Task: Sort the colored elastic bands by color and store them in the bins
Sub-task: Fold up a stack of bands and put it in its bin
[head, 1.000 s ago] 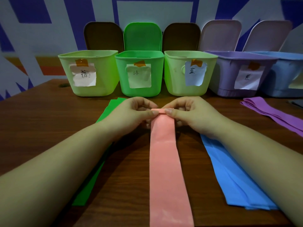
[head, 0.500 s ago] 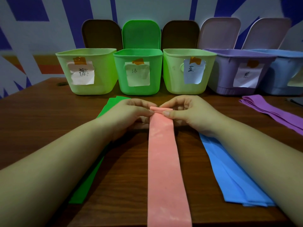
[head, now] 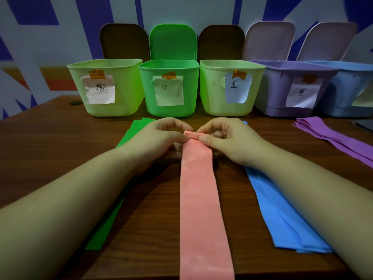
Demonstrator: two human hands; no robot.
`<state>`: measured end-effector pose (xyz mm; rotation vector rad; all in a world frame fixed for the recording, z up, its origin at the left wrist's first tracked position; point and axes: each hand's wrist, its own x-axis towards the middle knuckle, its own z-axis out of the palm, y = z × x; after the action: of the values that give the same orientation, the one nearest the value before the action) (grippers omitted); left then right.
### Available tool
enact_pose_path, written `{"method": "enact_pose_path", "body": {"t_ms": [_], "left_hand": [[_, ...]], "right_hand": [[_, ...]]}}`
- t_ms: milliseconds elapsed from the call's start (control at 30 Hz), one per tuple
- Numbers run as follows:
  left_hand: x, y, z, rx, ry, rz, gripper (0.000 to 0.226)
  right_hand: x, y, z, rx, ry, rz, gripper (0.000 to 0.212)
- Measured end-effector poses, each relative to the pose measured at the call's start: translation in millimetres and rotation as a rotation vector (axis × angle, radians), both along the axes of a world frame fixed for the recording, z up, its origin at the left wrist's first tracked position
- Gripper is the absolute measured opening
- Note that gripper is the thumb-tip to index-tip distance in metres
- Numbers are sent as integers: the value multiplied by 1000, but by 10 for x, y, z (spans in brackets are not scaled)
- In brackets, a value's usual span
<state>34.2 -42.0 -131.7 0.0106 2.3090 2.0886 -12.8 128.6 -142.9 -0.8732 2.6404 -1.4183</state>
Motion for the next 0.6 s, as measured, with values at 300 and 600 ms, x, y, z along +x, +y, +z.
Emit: {"method": "enact_pose_path", "body": {"t_ms": [300,600], "left_hand": [[-21,-11,2,156,-69,-10,24],[-18,-9,11,166,-58,-35,11]], "right_hand": [[27,19,35,-187,-132,55,12],[6,10,29,-375,-409,69,17]]}}
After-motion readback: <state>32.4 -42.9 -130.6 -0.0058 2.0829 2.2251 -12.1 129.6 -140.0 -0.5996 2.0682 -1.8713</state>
